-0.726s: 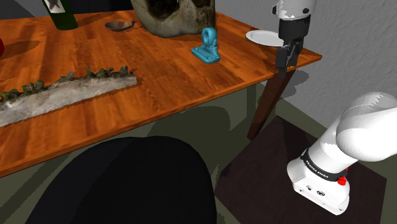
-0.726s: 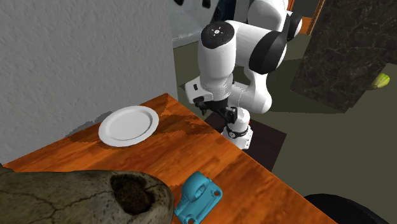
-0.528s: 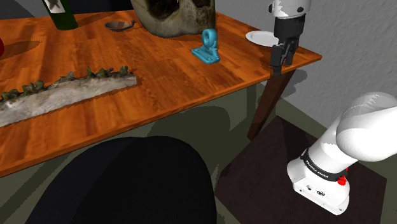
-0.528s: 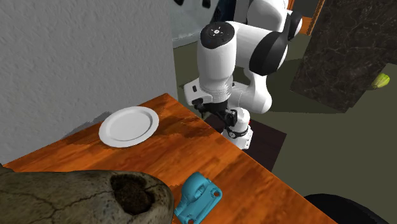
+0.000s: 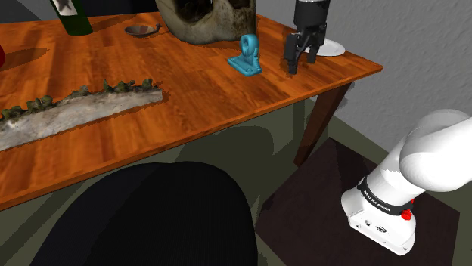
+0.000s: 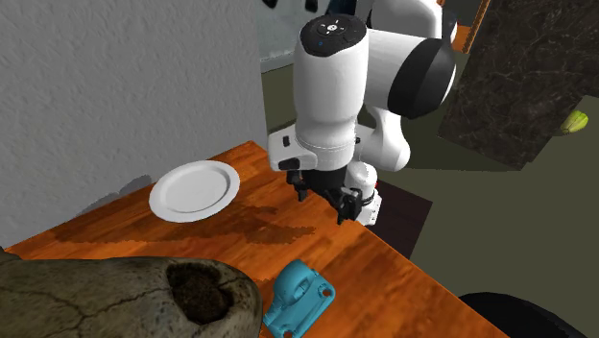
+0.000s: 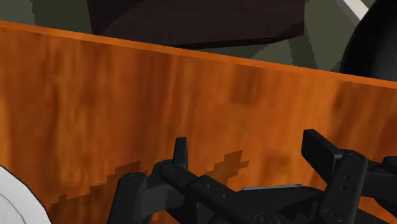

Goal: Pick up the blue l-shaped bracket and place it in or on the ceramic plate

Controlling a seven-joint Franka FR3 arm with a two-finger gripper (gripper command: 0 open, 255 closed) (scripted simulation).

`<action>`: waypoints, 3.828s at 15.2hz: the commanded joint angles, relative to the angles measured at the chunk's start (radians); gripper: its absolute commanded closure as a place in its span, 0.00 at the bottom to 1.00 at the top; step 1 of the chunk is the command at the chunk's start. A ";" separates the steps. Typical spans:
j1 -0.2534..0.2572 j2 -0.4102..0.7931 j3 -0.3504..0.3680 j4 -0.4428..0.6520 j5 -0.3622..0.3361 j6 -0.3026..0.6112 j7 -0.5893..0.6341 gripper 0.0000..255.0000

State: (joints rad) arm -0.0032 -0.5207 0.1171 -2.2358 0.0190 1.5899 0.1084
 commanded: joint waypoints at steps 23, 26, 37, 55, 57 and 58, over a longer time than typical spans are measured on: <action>-0.009 0.286 0.079 0.301 0.010 0.216 0.203 0.00; -0.009 0.286 0.079 0.301 0.010 0.216 0.203 0.00; -0.009 0.287 0.079 0.302 0.010 0.215 0.203 1.00; -0.012 0.339 0.079 0.581 -0.001 -0.013 0.209 1.00; -0.030 0.312 0.048 0.557 0.003 -0.016 0.158 1.00; -0.039 0.300 0.032 0.547 0.004 -0.017 0.133 1.00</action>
State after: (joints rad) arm -0.0345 -0.2110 0.1625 -1.6816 0.0223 1.5744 0.2641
